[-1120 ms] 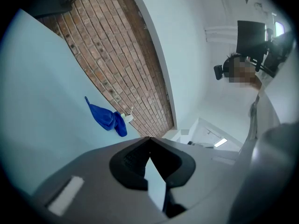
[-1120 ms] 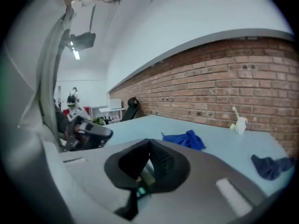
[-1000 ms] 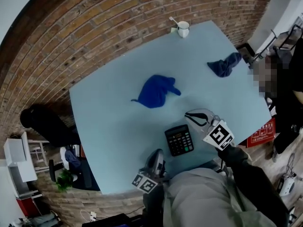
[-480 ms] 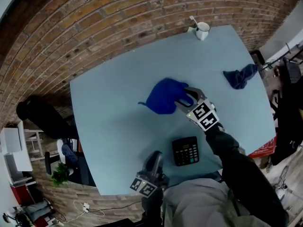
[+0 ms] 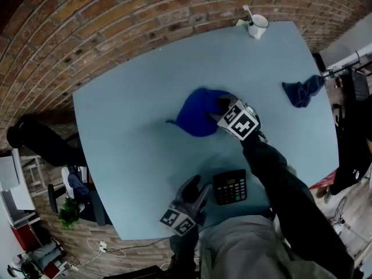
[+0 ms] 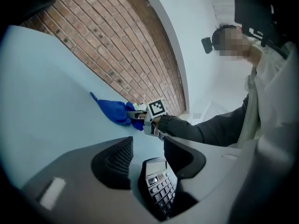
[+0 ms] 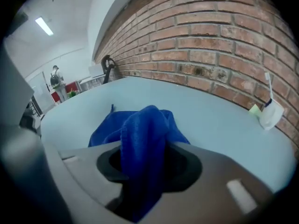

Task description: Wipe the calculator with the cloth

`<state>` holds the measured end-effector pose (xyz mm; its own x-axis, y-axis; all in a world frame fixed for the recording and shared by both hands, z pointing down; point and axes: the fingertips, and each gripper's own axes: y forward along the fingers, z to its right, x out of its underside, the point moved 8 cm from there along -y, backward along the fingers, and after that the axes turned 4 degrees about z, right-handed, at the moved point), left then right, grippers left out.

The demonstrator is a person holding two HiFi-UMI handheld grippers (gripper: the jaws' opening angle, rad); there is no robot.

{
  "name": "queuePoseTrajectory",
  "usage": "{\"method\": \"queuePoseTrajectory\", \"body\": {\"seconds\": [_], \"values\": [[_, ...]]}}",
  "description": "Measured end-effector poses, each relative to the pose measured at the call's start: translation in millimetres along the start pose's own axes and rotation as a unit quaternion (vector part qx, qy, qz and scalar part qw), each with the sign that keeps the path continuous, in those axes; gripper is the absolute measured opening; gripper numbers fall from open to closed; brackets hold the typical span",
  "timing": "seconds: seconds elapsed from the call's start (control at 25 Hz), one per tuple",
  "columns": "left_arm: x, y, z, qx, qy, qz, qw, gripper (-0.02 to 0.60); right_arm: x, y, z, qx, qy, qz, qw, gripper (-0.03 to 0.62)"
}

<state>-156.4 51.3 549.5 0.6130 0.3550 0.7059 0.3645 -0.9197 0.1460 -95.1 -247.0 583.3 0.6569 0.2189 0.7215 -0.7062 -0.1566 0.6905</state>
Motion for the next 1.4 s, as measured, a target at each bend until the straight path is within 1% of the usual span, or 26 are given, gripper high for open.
{"method": "queuePoseTrajectory", "body": {"seconds": [0.04, 0.08, 0.16, 0.2, 0.24, 0.28, 0.32, 0.4, 0.48, 0.52, 0.6, 0.68, 0.76, 0.88, 0.92, 0.96, 1.0, 1.04, 1.12, 1.16, 1.2, 1.24, 1.32, 1.36, 1.4], "values": [[1.7, 3.4, -1.4, 0.002, -0.002, -0.008, 1.0000, 0.202, 1.6, -0.7, -3.1, -0.011, 0.000, -0.001, 1.000, 0.123], [4.2, 6.9, -2.7, 0.004, -0.005, -0.015, 0.9999, 0.210, 5.3, -3.2, -5.9, -0.025, 0.008, -0.004, 1.000, 0.100], [11.8, 12.7, -4.8, 0.012, -0.011, -0.029, 0.9994, 0.244, 19.3, -16.4, -10.8, -0.062, 0.055, -0.010, 0.997, 0.089], [15.9, 14.8, -5.6, 0.019, -0.009, -0.039, 0.9990, 0.261, 28.2, -28.4, -12.7, -0.076, 0.088, -0.005, 0.993, 0.089], [18.6, 17.2, -5.8, 0.027, -0.002, -0.051, 0.9983, 0.276, 37.2, -44.5, -13.5, -0.081, 0.117, 0.010, 0.990, 0.087], [20.2, 20.1, -5.3, 0.035, 0.007, -0.065, 0.9973, 0.291, 45.8, -64.7, -13.3, -0.074, 0.136, 0.029, 0.987, 0.086], [21.3, 23.7, -4.1, 0.044, 0.016, -0.080, 0.9957, 0.305, 53.6, -88.8, -12.8, -0.059, 0.147, 0.051, 0.986, 0.084], [23.8, 32.6, -0.5, 0.064, 0.038, -0.110, 0.9911, 0.308, 65.7, -145.9, -16.2, -0.023, 0.157, 0.102, 0.982, 0.083], [26.1, 44.5, 4.4, 0.079, 0.071, -0.139, 0.9846, 0.315, 73.8, -206.3, -28.8, 0.001, 0.170, 0.159, 0.972, 0.083], [27.0, 50.7, 7.0, 0.084, 0.090, -0.151, 0.9808, 0.328, 77.3, -233.8, -38.7, 0.008, 0.175, 0.183, 0.967, 0.083], [30.4, 60.5, 12.5, 0.089, 0.128, -0.178, 0.9717, 0.331, 86.4, -277.0, -65.2, 0.018, 0.178, 0.206, 0.962, 0.083], [36.4, 67.9, 19.0, 0.093, 0.163, -0.207, 0.9601, 0.331, 97.0, -299.4, -98.1, 0.015, 0.177, 0.210, 0.962, 0.083], [42.8, 73.9, 24.0, 0.090, 0.195, -0.230, 0.9492, 0.331, 108.2, -297.2, -132.7, -0.001, 0.173, 0.204, 0.964, 0.083], [48.9, 79.0, 26.1, 0.072, 0.228, -0.253, 0.9374, 0.340, 126.5, -262.1, -179.5, -0.035, 0.151, 0.181, 0.971, 0.083], [49.6, 79.8, 26.2, 0.071, 0.239, -0.262, 0.9324, 0.278, 131.0, -247.8, -190.9, -0.037, 0.141, 0.172, 0.974, 0.083], [49.6, 80.5, 26.4, 0.074, 0.247, -0.269, 0.9280, 0.231, 133.6, -233.4, -199.5, -0.033, 0.132, 0.159, 0.978, 0.083], [49.2, 81.4, 26.7, 0.081, 0.253, -0.271, 0.9251, 0.198, 135.5, -218.3, -206.0, -0.026, 0.121, 0.142, 0.982, 0.083], [48.8, 82.0, 27.2, 0.090, 0.257, -0.270, 0.9237, 0.180, 137.6, -202.4, -211.6, -0.021, 0.109, 0.118, 0.987, 0.083], [48.8, 82.2, 28.1, 0.103, 0.259, -0.262, 0.9239, 0.155, 142.3, -174.3, -223.8, -0.029, 0.085, 0.067, 0.994, 0.084], [48.7, 81.1, 28.2, 0.107, 0.253, -0.258, 0.9261, 0.146, 142.9, -166.0, -230.6, -0.034, 0.074, 0.052, 0.995, 0.084], [47.7, 79.1, 27.4, 0.108, 0.237, -0.254, 0.9315, 0.136, 141.9, -162.0, -237.5, -0.039, 0.066, 0.047, 0.996, 0.084], [45.6, 76.3, 25.3, 0.106, 0.204, -0.250, 0.9405, 0.120, 139.9, -160.9, -243.9, -0.046, 0.063, 0.046, 0.996, 0.084], [40.9, 67.4, 19.4, 0.100, 0.112, -0.234, 0.9606, 0.079, 137.5, -162.2, -252.3, -0.070, 0.073, 0.051, 0.994, 0.084], [39.8, 60.2, 17.8, 0.099, 0.072, -0.220, 0.9678, 0.062, 138.5, -165.7, -252.1, -0.074, 0.084, 0.057, 0.992, 0.084], [39.1, 51.6, 17.6, 0.098, 0.042, -0.202, 0.9736, 0.054, 141.1, -172.8, -247.1, -0.062, 0.097, 0.066, 0.991, 0.084]]}}
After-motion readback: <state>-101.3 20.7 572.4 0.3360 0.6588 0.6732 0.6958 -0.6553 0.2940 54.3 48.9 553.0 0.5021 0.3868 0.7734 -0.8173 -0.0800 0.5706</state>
